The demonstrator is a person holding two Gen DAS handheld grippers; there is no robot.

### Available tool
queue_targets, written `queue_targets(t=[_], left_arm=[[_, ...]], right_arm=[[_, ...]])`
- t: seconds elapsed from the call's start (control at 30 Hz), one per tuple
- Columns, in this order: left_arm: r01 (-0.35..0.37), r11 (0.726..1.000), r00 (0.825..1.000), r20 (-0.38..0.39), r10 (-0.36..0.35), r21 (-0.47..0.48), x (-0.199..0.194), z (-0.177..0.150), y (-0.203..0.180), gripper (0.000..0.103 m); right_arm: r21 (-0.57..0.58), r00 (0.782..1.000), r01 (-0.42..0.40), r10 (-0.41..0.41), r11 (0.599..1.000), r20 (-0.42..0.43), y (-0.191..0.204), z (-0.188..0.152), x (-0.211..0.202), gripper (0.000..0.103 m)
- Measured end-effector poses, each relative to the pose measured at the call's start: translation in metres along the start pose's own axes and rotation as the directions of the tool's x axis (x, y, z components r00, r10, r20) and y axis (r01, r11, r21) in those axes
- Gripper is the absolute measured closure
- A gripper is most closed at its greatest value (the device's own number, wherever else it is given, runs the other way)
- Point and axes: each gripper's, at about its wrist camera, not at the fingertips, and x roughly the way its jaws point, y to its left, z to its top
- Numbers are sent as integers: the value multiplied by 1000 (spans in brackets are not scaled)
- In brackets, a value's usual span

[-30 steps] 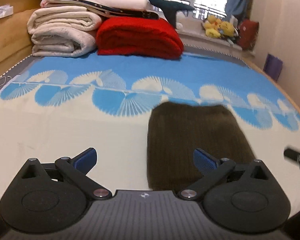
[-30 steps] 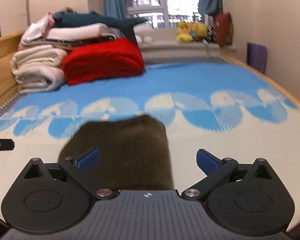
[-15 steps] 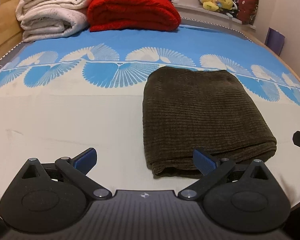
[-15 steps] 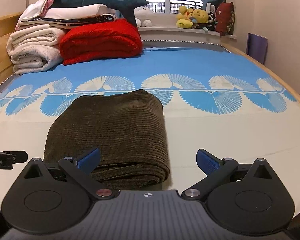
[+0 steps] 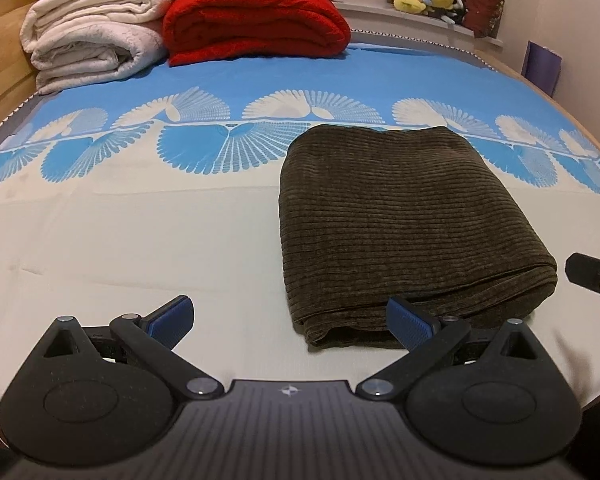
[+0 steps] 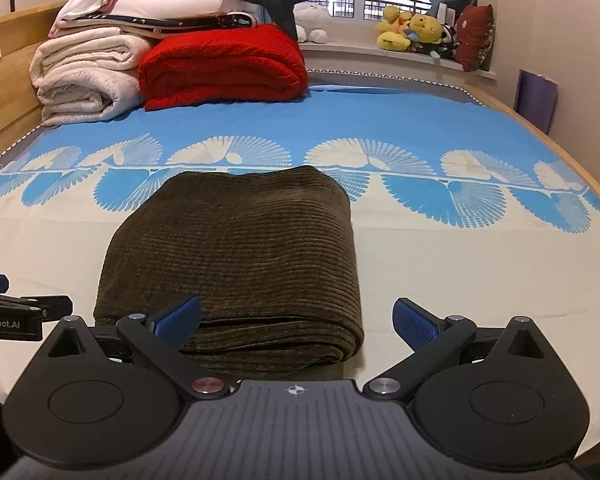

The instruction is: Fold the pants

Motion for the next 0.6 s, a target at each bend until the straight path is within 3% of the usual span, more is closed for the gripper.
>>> queue_targets(t=[0.6], left_arm=[[4,1000,1000,-9,-4,10,5,-1,-2,0]], right_arm=[[-29,1000,2,-3,1000,-14,6,-3,6,2]])
